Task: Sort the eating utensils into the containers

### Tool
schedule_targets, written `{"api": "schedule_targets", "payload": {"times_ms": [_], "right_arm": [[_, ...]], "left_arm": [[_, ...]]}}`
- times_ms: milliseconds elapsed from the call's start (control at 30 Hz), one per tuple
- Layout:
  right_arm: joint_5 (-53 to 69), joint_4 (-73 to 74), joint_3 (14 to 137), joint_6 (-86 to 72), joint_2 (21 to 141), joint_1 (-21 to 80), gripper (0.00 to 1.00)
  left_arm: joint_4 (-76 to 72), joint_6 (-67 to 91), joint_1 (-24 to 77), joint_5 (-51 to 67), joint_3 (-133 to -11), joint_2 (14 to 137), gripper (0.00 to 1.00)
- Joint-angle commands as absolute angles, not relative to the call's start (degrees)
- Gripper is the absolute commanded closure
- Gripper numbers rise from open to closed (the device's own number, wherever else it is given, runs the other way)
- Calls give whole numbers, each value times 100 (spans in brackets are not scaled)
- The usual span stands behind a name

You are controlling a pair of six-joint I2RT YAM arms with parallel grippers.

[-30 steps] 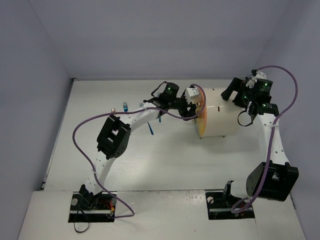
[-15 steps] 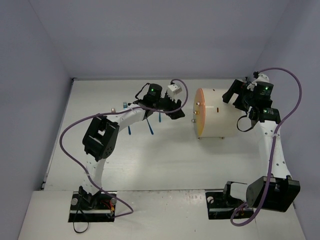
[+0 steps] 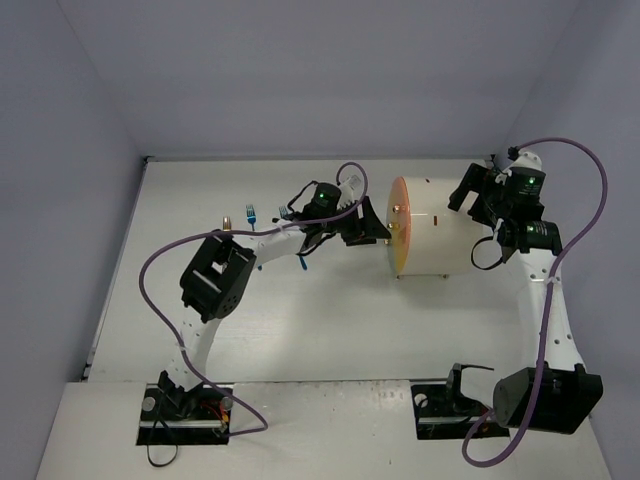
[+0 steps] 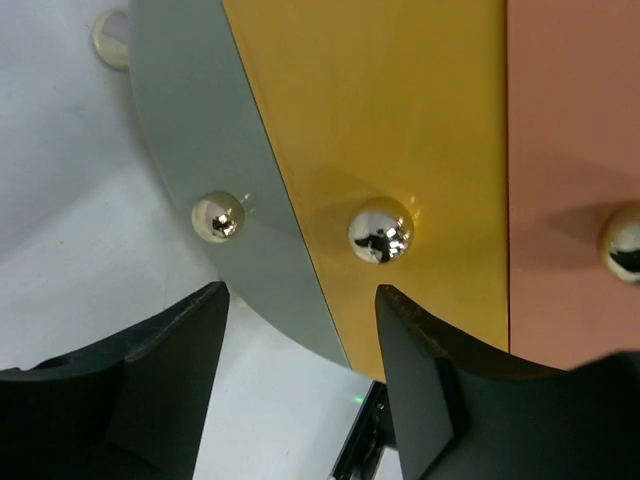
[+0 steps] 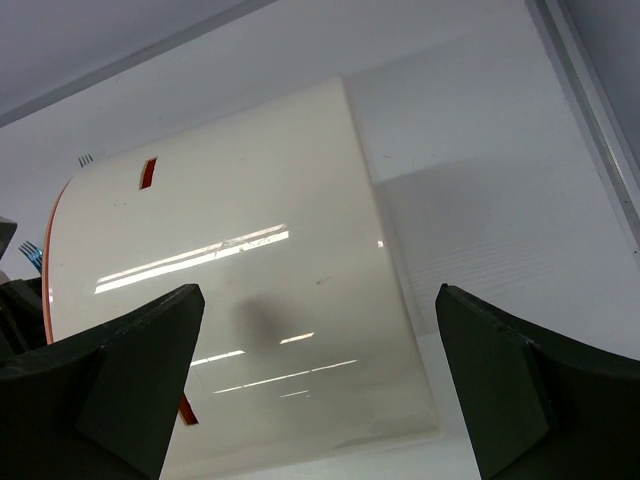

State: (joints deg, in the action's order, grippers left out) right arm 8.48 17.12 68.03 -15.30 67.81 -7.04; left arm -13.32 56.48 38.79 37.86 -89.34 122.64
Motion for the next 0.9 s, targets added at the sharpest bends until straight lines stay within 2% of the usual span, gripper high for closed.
{"api": "schedule_targets", "payload": {"times_ms": [0, 300, 633, 867], "right_arm": [[598, 1578, 6960, -1383, 6573, -584, 0], [341, 1633, 6893, -1174, 6367, -366, 0], [125, 1668, 6868, -1099, 6319, -257, 0], [88, 1670, 6872, -1073, 6328, -212, 0]], "left_arm": [[-1982, 6407, 3845, 3665, -9179, 12476, 45], [-2525, 6450, 3763, 3572, -9229, 12895, 54], [-3774, 6836, 3753, 3679, -9041, 12963, 54], [-3850, 6961, 3778, 3736, -9210, 13173, 56]]}}
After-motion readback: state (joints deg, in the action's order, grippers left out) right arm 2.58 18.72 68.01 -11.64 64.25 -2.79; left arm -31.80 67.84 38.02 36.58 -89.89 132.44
